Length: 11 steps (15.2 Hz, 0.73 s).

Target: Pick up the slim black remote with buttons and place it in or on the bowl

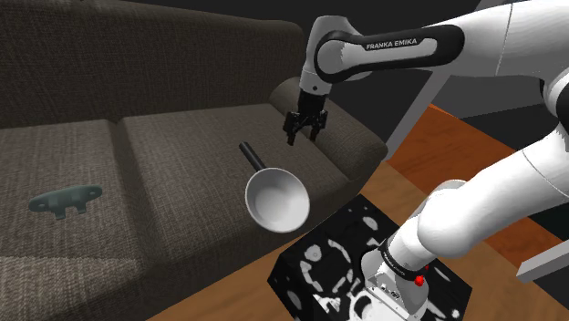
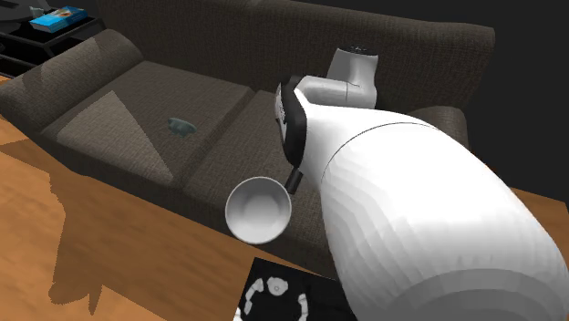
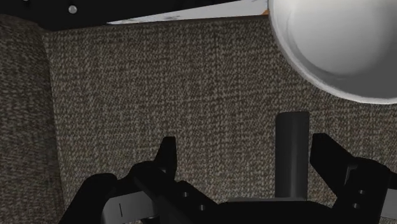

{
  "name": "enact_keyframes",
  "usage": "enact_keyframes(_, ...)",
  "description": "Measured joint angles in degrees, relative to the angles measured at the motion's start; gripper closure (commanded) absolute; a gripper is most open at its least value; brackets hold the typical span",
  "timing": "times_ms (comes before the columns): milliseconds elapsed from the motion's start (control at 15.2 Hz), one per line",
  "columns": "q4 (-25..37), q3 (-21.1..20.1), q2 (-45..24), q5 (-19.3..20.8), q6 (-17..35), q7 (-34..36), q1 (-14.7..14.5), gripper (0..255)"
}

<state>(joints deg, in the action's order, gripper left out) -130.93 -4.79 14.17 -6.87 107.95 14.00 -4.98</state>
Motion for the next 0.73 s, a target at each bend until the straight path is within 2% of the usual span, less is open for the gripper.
enact_keyframes(462, 8.74, -2.37, -14.93, 0.41, 5.03, 3.72, -1.62, 0)
enact_keyframes(726, 16.14, -3.29, -24.57, 1.37, 6.54, 6.14, -2.87, 0)
